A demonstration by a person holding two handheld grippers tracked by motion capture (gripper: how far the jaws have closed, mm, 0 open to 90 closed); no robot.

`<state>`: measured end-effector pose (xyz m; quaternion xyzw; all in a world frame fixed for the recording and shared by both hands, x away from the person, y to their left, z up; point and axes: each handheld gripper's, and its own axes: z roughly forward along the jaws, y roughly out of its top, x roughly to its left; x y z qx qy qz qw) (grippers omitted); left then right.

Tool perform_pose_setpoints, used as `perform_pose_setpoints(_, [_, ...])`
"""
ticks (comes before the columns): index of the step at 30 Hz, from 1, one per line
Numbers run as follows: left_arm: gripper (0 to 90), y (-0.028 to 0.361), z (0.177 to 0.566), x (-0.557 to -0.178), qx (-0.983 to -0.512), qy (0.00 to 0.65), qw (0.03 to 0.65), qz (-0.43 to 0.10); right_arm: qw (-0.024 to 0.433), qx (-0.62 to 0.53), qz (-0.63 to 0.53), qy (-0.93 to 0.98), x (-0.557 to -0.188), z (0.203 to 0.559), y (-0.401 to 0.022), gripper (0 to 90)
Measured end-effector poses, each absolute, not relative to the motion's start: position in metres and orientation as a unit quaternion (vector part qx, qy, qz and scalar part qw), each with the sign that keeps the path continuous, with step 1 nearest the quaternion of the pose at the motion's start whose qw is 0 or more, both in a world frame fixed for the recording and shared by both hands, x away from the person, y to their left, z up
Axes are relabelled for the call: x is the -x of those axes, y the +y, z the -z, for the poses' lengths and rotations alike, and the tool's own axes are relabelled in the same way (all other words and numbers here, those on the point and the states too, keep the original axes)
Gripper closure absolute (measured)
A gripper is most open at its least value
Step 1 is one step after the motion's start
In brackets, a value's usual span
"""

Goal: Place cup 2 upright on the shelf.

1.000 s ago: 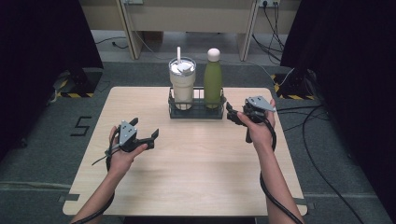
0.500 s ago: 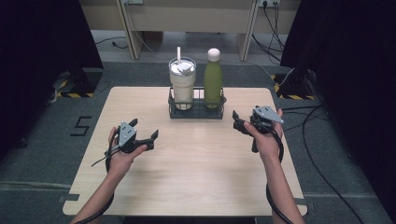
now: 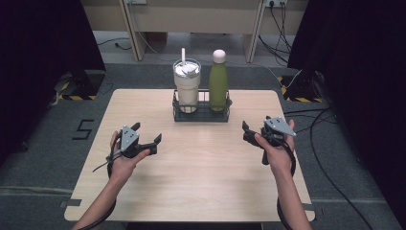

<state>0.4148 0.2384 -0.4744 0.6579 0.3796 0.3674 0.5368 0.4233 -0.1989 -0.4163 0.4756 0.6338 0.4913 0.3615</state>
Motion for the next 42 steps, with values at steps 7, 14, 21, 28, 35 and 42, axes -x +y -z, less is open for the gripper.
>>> perform_pose_setpoints(7, [5.6,0.238,0.475,-0.414,-0.659,0.379,0.536,-0.368,0.362,-0.477,-0.489,0.634,-0.415,0.421,-0.203,11.2])
perform_pose_setpoints(14, [5.5,0.238,0.475,-0.414,-0.659,0.380,0.535,-0.368,0.364,-0.482,-0.485,0.633,-0.406,0.427,-0.210,11.4])
perform_pose_setpoints(21, [5.4,0.237,0.476,-0.414,-0.661,0.379,0.534,-0.367,0.365,-0.489,-0.480,0.630,-0.398,0.435,-0.217,11.6])
perform_pose_setpoints(28, [5.4,0.238,0.476,-0.414,-0.661,0.379,0.533,-0.368,0.368,-0.492,-0.473,0.631,-0.390,0.441,-0.226,11.6])
perform_pose_setpoints(35, [5.4,0.236,0.477,-0.414,-0.663,0.378,0.531,-0.367,0.366,-0.503,-0.468,0.628,-0.384,0.451,-0.234,11.8])
perform_pose_setpoints(42, [5.4,0.236,0.479,-0.413,-0.664,0.379,0.530,-0.366,0.362,-0.513,-0.463,0.625,-0.379,0.461,-0.240,12.1])
